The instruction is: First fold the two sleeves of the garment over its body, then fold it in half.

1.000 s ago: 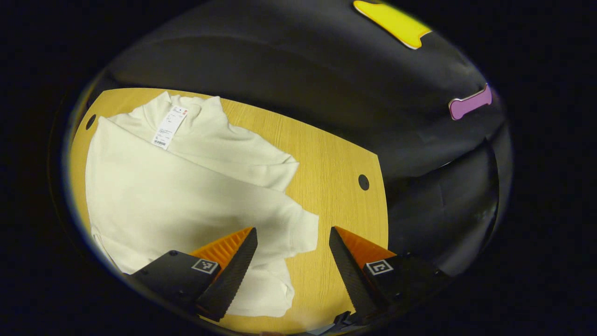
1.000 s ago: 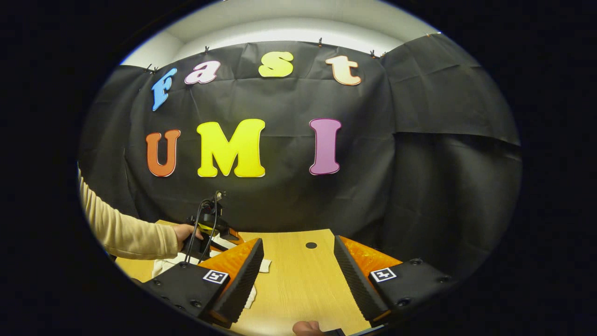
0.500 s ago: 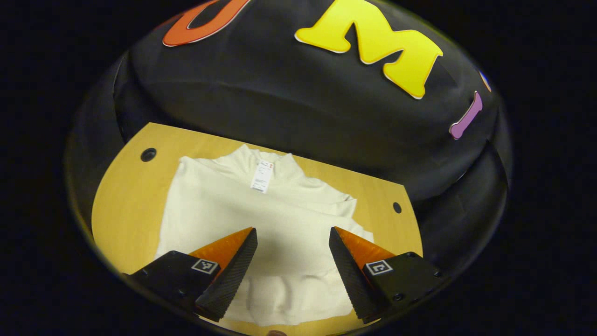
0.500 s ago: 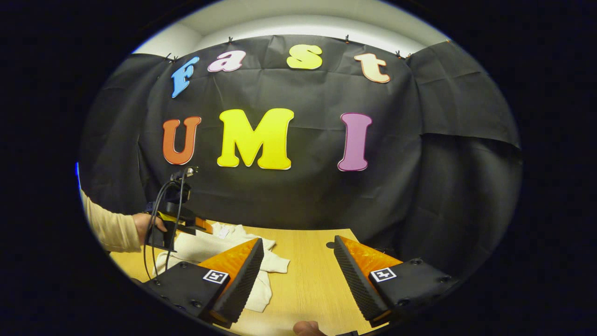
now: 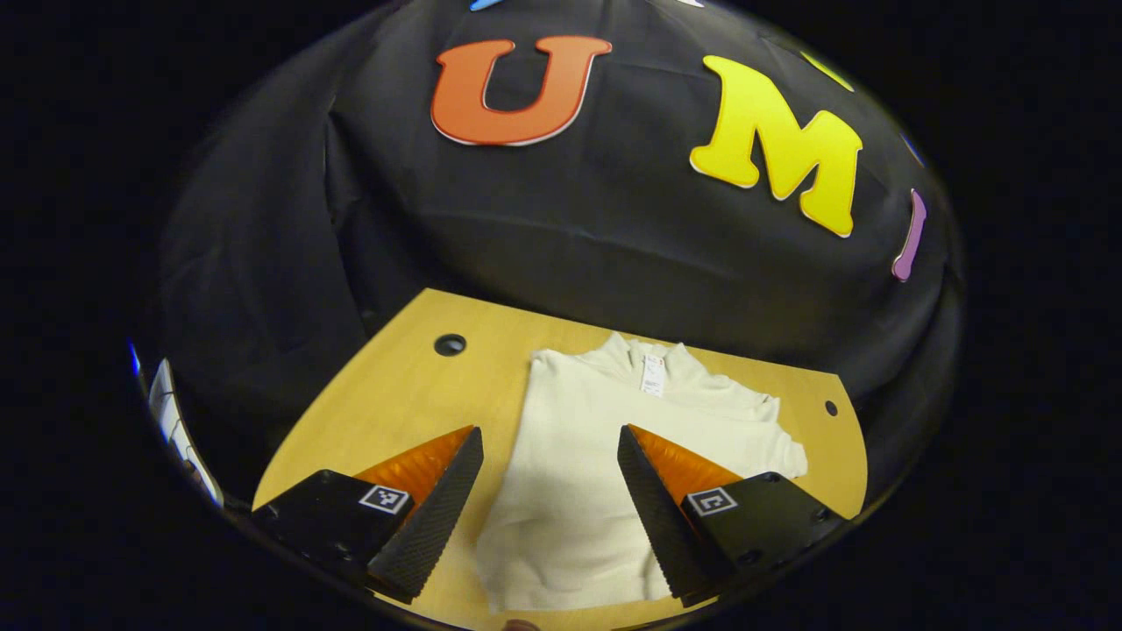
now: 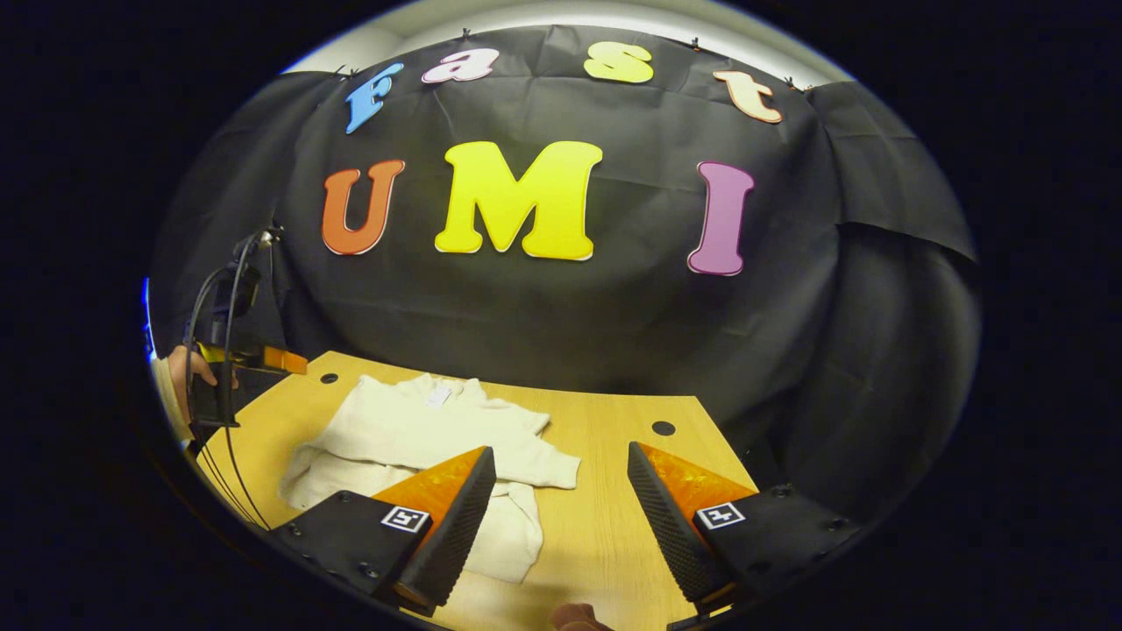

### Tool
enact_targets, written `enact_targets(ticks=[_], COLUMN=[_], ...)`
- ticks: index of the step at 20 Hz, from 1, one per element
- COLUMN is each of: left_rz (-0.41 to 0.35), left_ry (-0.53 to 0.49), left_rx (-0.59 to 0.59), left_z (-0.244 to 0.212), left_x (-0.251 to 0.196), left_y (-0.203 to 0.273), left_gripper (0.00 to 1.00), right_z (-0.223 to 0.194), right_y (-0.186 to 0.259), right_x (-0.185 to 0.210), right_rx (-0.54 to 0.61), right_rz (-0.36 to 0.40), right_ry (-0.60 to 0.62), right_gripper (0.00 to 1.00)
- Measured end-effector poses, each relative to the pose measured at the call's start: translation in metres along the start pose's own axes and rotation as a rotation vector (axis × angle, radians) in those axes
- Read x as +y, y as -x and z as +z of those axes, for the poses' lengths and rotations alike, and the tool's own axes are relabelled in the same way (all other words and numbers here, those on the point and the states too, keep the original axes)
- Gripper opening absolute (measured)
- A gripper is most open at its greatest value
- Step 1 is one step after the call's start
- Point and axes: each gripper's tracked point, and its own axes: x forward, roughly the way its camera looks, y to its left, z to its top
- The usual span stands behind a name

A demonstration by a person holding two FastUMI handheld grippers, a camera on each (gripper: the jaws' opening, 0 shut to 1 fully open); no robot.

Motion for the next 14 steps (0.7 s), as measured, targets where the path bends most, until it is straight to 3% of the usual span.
enact_targets(ticks=[2,7,14], left_rz=[0.03,0.02,0.028], left_ry=[-0.034,-0.078,-0.086], left_rx=[-0.095,-0.101,0.149], left_z=[0.009,-0.016,-0.128], left_x=[0.021,0.026,0.039], left_y=[0.016,0.028,0.023], left_gripper=[0.99,0.99,0.99], right_z=[-0.013,-0.051,-0.125], right_y=[-0.01,-0.031,-0.052], right_x=[0.01,0.031,0.047], right_rx=[0.045,0.172,0.387], right_rz=[0.011,0.013,0.014], right_ry=[0.0,0.004,0.021], right_gripper=[0.94,0.94,0.93])
